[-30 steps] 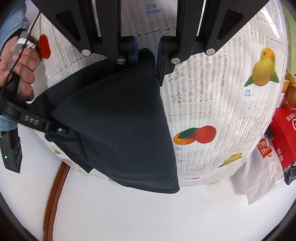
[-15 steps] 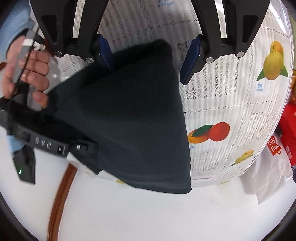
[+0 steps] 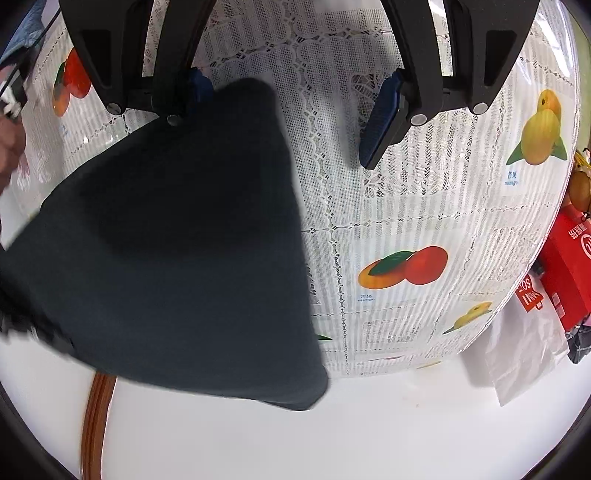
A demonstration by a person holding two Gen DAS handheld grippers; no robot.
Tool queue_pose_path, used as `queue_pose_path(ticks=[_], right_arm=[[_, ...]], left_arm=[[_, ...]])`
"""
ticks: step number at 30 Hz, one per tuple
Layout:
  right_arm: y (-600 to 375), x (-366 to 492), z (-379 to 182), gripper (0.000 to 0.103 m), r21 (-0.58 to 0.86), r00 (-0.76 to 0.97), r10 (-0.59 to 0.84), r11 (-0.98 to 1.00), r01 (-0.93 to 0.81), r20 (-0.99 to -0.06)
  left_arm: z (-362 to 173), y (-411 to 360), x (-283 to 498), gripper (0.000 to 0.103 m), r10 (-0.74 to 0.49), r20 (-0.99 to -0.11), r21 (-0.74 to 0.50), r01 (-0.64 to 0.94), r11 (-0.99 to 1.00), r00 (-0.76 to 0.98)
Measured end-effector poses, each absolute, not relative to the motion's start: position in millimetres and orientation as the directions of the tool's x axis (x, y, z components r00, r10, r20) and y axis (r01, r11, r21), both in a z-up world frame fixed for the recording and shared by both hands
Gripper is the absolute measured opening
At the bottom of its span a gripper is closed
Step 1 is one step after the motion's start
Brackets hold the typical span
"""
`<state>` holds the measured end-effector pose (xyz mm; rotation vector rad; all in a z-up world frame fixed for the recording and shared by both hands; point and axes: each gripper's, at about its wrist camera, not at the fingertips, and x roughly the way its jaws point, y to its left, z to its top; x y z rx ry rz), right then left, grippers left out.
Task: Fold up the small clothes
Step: 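Lower the bunched black sweatshirt onto the sheet with the right gripper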
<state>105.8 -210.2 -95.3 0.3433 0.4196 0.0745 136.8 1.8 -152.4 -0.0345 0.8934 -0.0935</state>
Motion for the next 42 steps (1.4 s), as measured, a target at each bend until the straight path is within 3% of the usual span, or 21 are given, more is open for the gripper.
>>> queue_pose_path(ticks=[3, 5, 7, 10, 13, 15, 18, 19, 20, 21, 24, 28, 30, 34, 37, 42], right_arm=[[-228, 116, -129, 0.011, 0.309, 0.842, 0.081, 0.945, 0.105, -0.534], [-238, 127, -149, 0.013, 0.366, 0.788, 0.121, 0.920, 0.139, -0.603], [-242, 123, -148, 0.018, 0.399, 0.798, 0.134, 0.906, 0.142, -0.588], [-241, 122, -141, 0.029, 0.399, 0.807, 0.141, 0.909, 0.125, -0.574], [-240, 131, -139, 0.043, 0.402, 0.794, 0.173, 0.910, 0.097, -0.583], [-238, 141, -142, 0.043, 0.404, 0.782, 0.174, 0.908, 0.107, -0.599], [-237, 155, -148, 0.043, 0.393, 0.752, 0.174, 0.911, 0.122, -0.635], [-233, 159, -148, 0.039, 0.378, 0.750, 0.167, 0.918, 0.118, -0.640], [-230, 162, -148, 0.016, 0.362, 0.743, 0.172, 0.927, 0.101, -0.647], [-226, 164, -145, 0.012, 0.341, 0.737, 0.174, 0.937, 0.080, -0.653], [-219, 154, -120, 0.010, 0.253, 0.797, 0.142, 0.967, 0.014, -0.587], [-243, 128, -86, 0.009, 0.338, 0.871, 0.189, 0.941, -0.028, -0.454], [-257, 117, -79, 0.009, 0.320, 0.896, 0.134, 0.947, 0.010, -0.423], [-278, 121, -103, 0.009, 0.298, 0.868, 0.084, 0.952, 0.076, -0.490], [-286, 132, -136, 0.010, 0.260, 0.801, 0.048, 0.956, 0.136, -0.597], [-289, 128, -141, 0.012, 0.278, 0.793, 0.052, 0.949, 0.150, -0.607]], left_arm=[[-153, 1, 139, 0.068, -0.090, -0.774, -0.060, 0.069, 0.996, 0.627], [-152, 1, 140, 0.069, -0.086, -0.775, -0.053, 0.071, 0.996, 0.626], [-152, 0, 140, 0.068, -0.098, -0.775, -0.064, 0.076, 0.995, 0.624], [-149, 1, 135, 0.068, -0.228, -0.743, -0.164, 0.160, 0.973, 0.629], [-146, -4, 134, 0.072, -0.194, -0.740, -0.123, 0.154, 0.980, 0.644], [-147, -14, 140, 0.072, -0.205, -0.748, -0.134, 0.158, 0.978, 0.631], [-148, -30, 153, 0.075, -0.164, -0.764, -0.087, 0.153, 0.984, 0.624], [-150, -35, 156, 0.075, -0.134, -0.772, -0.056, 0.143, 0.988, 0.622], [-150, -38, 158, 0.075, -0.116, -0.770, -0.039, 0.134, 0.990, 0.628], [-150, -39, 159, 0.076, -0.101, -0.772, -0.029, 0.124, 0.992, 0.627], [-152, -40, 159, 0.076, -0.082, -0.776, -0.035, 0.088, 0.995, 0.625], [-150, -40, 157, 0.077, -0.073, -0.777, -0.029, 0.080, 0.996, 0.625], [-150, -41, 158, 0.077, -0.069, -0.778, -0.028, 0.075, 0.997, 0.625], [-149, -41, 158, 0.077, -0.067, -0.777, -0.027, 0.073, 0.997, 0.626], [-152, -40, 160, 0.077, -0.065, -0.777, -0.023, 0.075, 0.997, 0.626], [-152, -40, 161, 0.077, -0.068, -0.778, -0.024, 0.078, 0.997, 0.625]])
